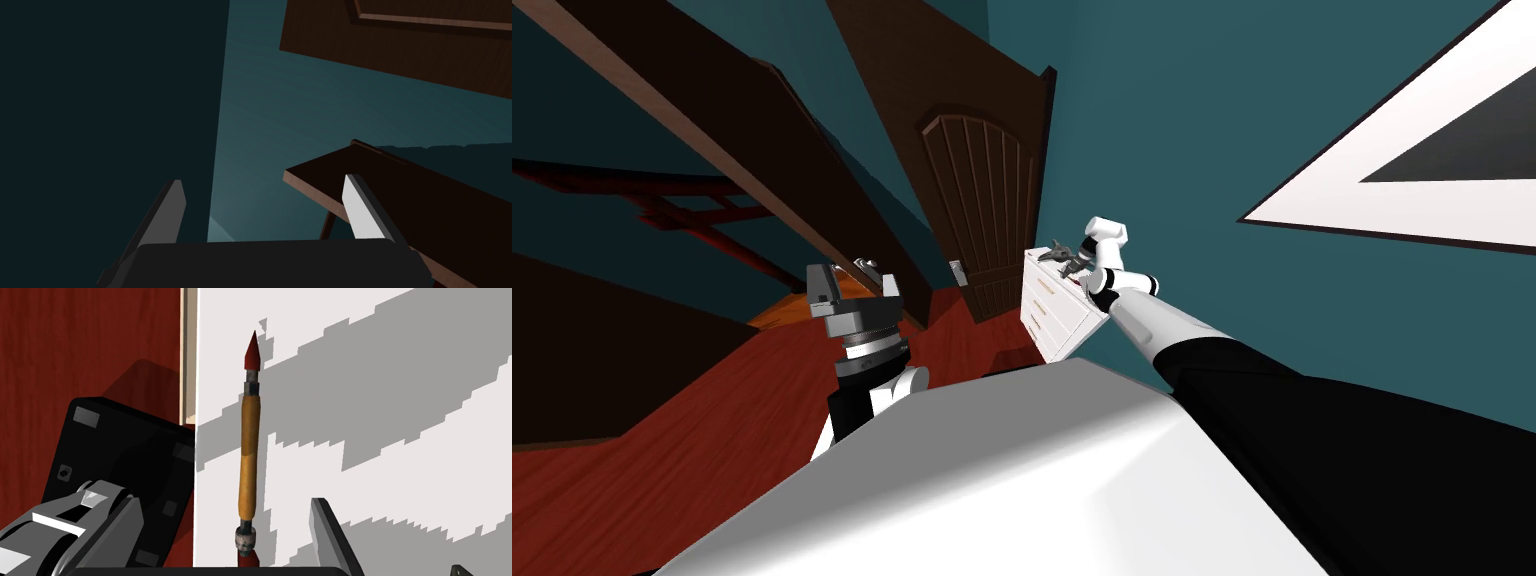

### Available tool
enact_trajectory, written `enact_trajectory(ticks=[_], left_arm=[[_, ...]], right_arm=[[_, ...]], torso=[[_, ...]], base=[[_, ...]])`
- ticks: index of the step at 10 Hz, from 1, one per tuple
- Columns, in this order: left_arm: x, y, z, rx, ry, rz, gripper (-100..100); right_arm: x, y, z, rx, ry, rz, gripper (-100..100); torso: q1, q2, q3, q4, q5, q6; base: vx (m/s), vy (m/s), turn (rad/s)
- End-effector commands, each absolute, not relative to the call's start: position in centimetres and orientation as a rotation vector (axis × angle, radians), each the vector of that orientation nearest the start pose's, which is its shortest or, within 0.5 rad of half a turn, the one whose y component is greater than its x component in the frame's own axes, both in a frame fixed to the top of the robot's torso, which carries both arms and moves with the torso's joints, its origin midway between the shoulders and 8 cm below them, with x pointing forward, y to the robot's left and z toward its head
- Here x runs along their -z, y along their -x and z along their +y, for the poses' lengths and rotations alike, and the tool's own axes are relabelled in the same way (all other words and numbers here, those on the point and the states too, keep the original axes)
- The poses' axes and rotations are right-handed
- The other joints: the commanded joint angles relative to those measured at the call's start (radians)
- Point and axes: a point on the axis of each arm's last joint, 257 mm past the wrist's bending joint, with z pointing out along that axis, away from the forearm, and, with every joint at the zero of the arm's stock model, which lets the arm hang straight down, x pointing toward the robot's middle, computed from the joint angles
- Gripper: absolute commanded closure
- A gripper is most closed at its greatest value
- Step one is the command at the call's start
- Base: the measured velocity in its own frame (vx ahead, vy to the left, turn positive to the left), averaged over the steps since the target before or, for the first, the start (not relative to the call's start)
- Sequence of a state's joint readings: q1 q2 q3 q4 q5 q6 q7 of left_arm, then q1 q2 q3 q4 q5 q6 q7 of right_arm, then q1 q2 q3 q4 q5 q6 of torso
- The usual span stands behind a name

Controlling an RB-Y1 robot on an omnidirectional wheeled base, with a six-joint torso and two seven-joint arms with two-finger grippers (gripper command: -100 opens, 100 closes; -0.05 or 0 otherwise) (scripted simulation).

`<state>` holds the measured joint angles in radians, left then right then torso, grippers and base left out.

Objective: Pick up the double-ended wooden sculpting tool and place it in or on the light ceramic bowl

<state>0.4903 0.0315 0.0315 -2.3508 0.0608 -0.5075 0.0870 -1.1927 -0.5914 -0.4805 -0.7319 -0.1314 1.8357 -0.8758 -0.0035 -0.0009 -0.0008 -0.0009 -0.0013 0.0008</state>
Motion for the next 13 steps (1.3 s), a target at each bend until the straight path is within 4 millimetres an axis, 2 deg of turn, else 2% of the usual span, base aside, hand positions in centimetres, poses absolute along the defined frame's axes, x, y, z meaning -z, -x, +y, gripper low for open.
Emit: enact_trajectory(ticks=[1,2,3,4,5,6,7,11,12,13], left_arm=[[-6.1,-32.5,28.7,1.418,0.626,0.519,0],[-6.1,-32.5,28.7,1.418,0.626,0.519,0],[-6.1,-32.5,28.7,1.418,0.626,0.519,0],[-6.1,-32.5,28.7,1.418,0.626,0.519,0],[-6.1,-32.5,28.7,1.418,0.626,0.519,0],[-6.1,-32.5,28.7,1.418,0.626,0.518,0],[-6.1,-32.5,28.7,1.418,0.626,0.518,0],[-6.1,-32.5,28.7,1.418,0.626,0.518,0],[-6.1,-32.5,28.7,1.418,0.626,0.518,0],[-6.1,-32.5,28.7,1.418,0.626,0.518,0]], right_arm=[[12.1,-53.4,-39.3,0.354,3.016,-0.521,-100],[11.9,-53.9,-39.3,0.375,3.024,-0.534,-100],[11.9,-53.8,-39.3,0.369,3.022,-0.531,0],[13.4,-53.9,-39.3,0.369,3.023,-0.537,-100],[14.1,-54.0,-39.3,0.369,3.022,-0.539,-100],[13.6,-53.9,-39.5,0.365,3.022,-0.536,-100],[13.7,-53.9,-39.5,0.368,3.023,-0.537,100],[13.7,-53.9,-39.5,0.369,3.023,-0.537,100],[13.7,-53.9,-39.5,0.369,3.023,-0.537,0],[12.4,-53.8,-39.3,0.37,3.023,-0.533,100]], torso=[[0.0,0.0,0.0,0.0,0.0,0.0],[-0.001,0.0,0.0,0.0,0.0,0.0],[0.001,0.001,0.001,0.0,0.0,0.0],[0.002,0.002,0.001,0.0,0.001,0.0],[0.003,0.001,0.001,0.0,0.001,0.0],[0.004,0.0,0.0,0.0,0.001,-0.001],[0.004,0.001,0.001,0.0,0.001,-0.001],[0.002,0.001,0.0,0.0,0.0,-0.001],[0.002,0.001,0.0,0.0,0.0,-0.001],[0.002,0.001,0.0,0.0,0.0,-0.001]], base=[[0.029,-0.043,-0.097],[0.012,-0.019,-0.02],[0.0,0.0,0.0],[0.016,0.013,-0.024],[0.028,0.023,-0.023],[0.013,0.011,-0.005],[0.0,0.0,0.0],[0.0,0.0,0.0],[0.0,0.0,0.0],[-0.014,-0.012,0.024]])
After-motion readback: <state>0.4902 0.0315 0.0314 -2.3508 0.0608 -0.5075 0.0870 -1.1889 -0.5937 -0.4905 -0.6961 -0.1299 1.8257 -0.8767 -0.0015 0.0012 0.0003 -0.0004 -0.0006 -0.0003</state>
